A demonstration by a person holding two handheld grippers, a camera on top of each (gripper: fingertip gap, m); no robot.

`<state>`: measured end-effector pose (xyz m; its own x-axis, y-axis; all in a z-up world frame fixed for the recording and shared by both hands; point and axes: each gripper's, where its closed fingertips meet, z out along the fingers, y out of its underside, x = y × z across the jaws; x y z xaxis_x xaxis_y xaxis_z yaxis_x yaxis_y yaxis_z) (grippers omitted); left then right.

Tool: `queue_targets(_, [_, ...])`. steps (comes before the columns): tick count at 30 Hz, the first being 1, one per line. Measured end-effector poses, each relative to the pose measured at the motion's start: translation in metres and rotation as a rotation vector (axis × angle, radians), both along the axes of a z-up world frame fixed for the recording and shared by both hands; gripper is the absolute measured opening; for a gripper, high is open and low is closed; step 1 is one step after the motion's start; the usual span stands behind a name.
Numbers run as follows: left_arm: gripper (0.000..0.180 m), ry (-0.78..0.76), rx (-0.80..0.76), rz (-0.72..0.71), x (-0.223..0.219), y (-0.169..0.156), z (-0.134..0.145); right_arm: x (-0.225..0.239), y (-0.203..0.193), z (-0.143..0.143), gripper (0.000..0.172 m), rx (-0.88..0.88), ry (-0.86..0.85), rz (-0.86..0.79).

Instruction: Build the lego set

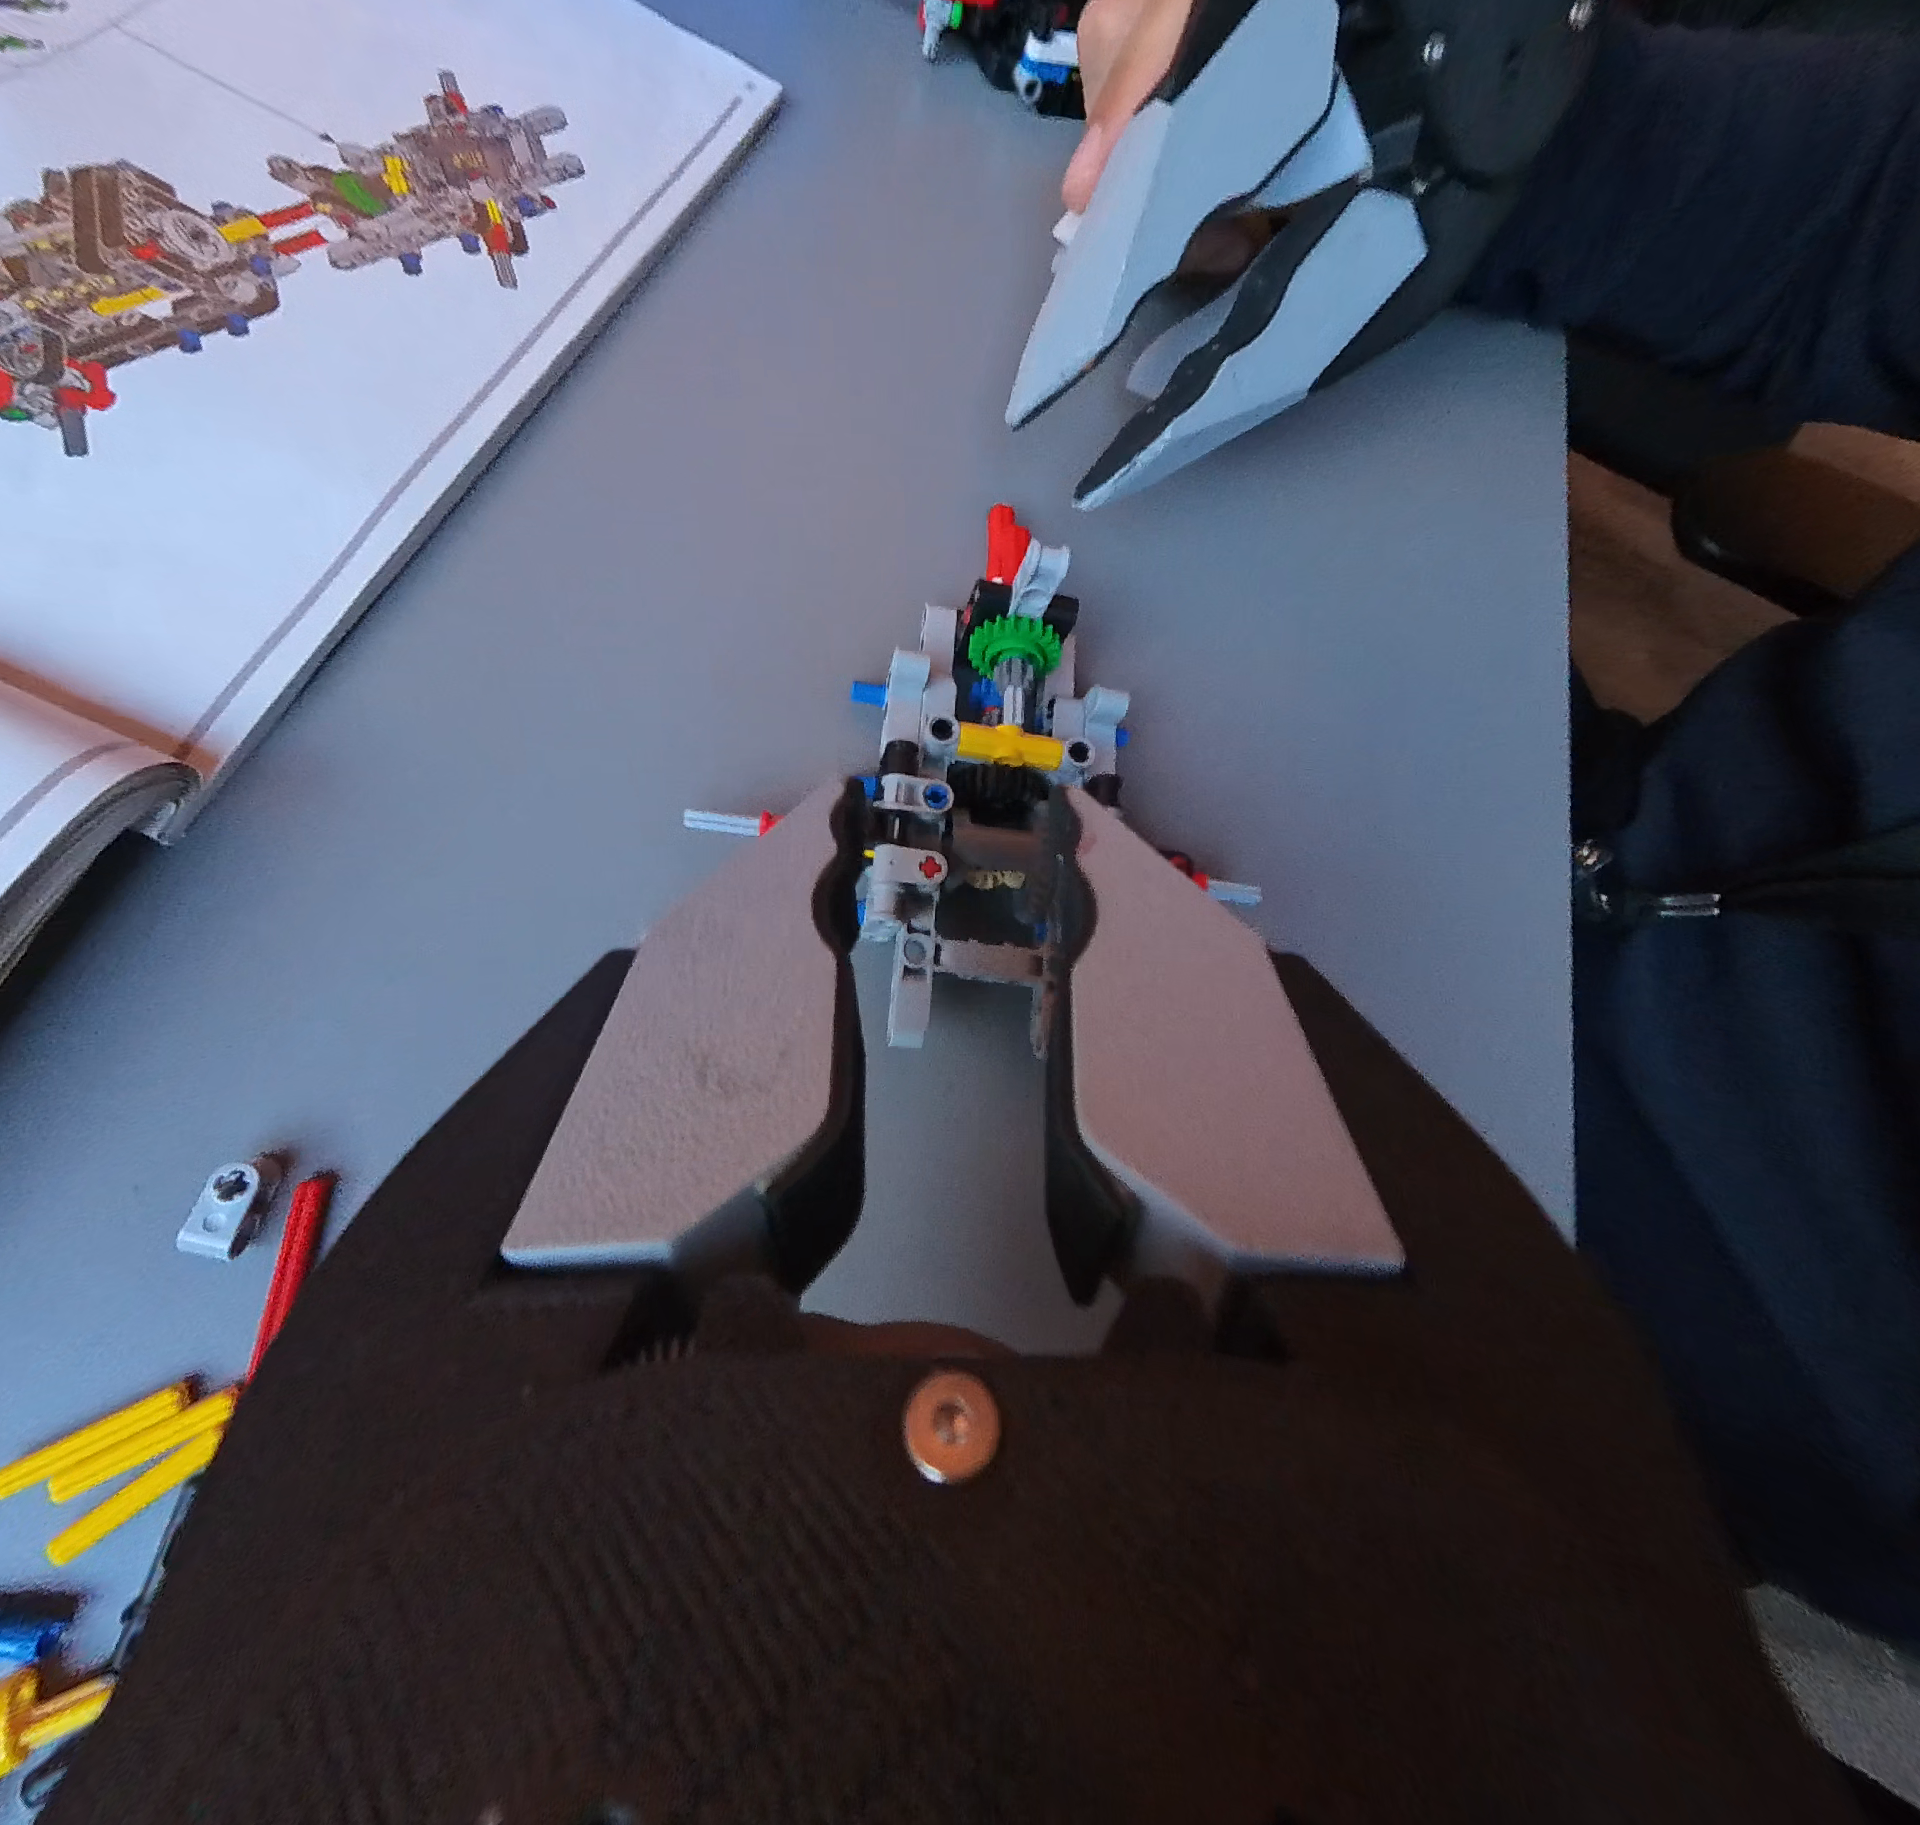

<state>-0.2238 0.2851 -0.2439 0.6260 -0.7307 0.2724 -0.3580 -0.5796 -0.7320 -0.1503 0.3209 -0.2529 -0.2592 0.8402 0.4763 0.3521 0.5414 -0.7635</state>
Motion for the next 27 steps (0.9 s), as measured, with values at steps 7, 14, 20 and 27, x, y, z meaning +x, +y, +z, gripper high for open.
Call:
queue_targets(7, [0.032, 0.024, 0.001, -0.004, 0.000, -0.001, -0.005, 0.001, 0.002, -0.001, 0.017, -0.034, -0.016, 0.002])
queue_targets(14, [0.030, 0.016, 0.036, 0.060, -0.009, 0.009, -0.001, 0.003, 0.004, 0.006, 0.015, -0.083, 0.012, 0.001])
queue_targets(20, [0.030, 0.023, 0.038, 0.082, -0.015, 0.011, -0.002, 0.006, 0.005, 0.006, 0.012, -0.153, -0.008, 0.013])
queue_targets(27, [0.030, 0.028, 0.046, 0.080, -0.018, 0.008, -0.001, 0.007, 0.006, 0.006, 0.012, -0.185, -0.022, 0.019])
